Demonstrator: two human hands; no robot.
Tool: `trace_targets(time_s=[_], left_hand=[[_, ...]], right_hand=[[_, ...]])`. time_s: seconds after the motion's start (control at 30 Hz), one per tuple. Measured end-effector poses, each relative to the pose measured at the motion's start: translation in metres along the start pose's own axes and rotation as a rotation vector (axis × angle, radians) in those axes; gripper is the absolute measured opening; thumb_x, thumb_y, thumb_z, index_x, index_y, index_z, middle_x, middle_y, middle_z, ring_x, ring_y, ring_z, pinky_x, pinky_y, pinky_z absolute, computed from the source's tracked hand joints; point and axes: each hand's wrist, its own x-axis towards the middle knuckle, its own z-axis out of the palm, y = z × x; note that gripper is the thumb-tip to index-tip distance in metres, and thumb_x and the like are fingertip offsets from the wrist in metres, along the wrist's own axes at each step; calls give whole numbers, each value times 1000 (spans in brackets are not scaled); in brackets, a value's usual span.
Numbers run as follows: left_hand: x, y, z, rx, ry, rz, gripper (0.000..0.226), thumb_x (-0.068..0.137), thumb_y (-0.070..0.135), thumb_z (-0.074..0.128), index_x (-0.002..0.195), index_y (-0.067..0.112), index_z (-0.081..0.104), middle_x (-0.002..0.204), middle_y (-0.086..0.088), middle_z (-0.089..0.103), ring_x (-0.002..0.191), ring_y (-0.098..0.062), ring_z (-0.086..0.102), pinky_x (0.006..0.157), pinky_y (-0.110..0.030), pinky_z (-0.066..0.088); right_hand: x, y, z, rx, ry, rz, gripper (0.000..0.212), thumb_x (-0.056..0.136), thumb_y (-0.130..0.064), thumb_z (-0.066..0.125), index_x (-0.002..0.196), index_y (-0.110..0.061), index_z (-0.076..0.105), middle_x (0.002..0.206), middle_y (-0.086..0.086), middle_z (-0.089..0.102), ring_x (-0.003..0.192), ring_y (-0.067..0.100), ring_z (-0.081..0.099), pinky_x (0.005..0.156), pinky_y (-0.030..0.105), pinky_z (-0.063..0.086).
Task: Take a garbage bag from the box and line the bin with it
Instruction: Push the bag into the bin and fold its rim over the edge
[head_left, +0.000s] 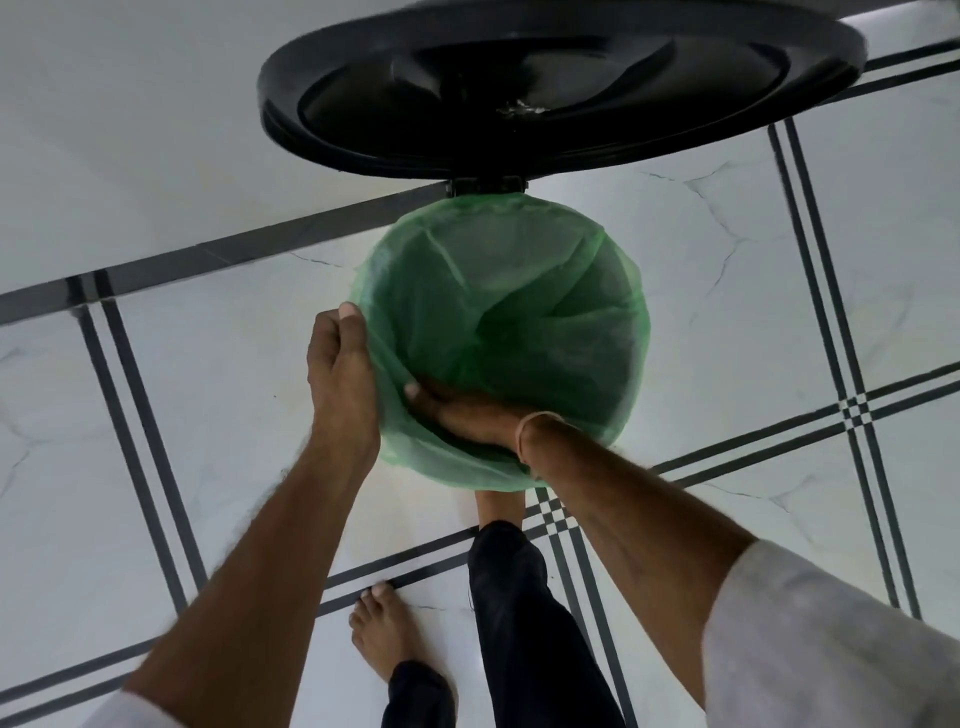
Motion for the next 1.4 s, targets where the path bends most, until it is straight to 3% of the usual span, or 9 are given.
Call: trace_targets(time_s=[0.43,0.53,0.63,0.73,0.87,1.03,1.2,1.3,1.4], left_hand=[[1,11,-2,-25,-7,-49,40,105,40,51,99,1,57,94,-10,56,85,-20,53,78,-35,48],[9,24,-1,-20,-44,-90,42,104,48,49,96,11,66,98,-13,67,91,-24,65,84,-37,57],[21,47,9,22,-136,5,40,104,48,52,86,18,71,84,-1,73,77,-11,71,70,-26,61],[41,62,20,20,-216,21,34,98,38,68,68,21,70,68,3,70,64,-12,68,67,-28,61],[67,70,25,12,-289,-115,24,91,28,78,71,17,74,78,-8,76,66,-19,71,74,-35,63],[79,73,31,4,-442,-373,26,95,37,72,93,11,77,106,-10,78,75,-22,78,65,-35,64],[70,65,13,-121,-348,-317,34,97,48,65,102,16,75,113,-7,77,99,-25,74,86,-40,61],[47,43,-12,51,-102,-149,24,94,47,67,91,24,70,94,0,66,89,-20,56,74,-34,46],[19,15,-25,-11,-97,-146,26,99,37,67,80,20,65,84,-3,64,79,-20,55,64,-28,45]], right_hand=[[-4,51,-49,-710,173,152,53,107,-48,42,141,-12,58,145,20,58,135,35,54,112,38,39],[-23,37,-63,-496,512,-129,28,104,-32,55,116,-13,72,110,17,76,102,35,71,87,35,54],[-50,17,-84,-446,1051,-455,21,99,-18,59,117,-15,71,108,10,72,92,29,69,77,32,52],[-57,9,-120,-344,1375,-323,30,95,-26,61,124,-22,67,121,7,64,105,25,56,81,35,44],[-50,7,-162,581,948,-122,31,92,-37,72,73,-13,65,72,13,56,63,24,49,63,34,48],[-46,10,-188,724,643,-19,34,93,-37,74,88,-4,76,90,17,76,78,27,71,84,42,63],[-54,28,-172,578,862,4,38,96,-45,64,92,-9,76,85,0,73,76,17,65,74,28,53],[-80,44,-132,574,1175,-23,28,93,-45,68,93,-18,72,90,-9,72,79,2,63,66,11,48],[-86,65,-94,691,1166,70,30,88,-49,70,86,-19,70,91,2,75,81,16,66,74,31,61]])
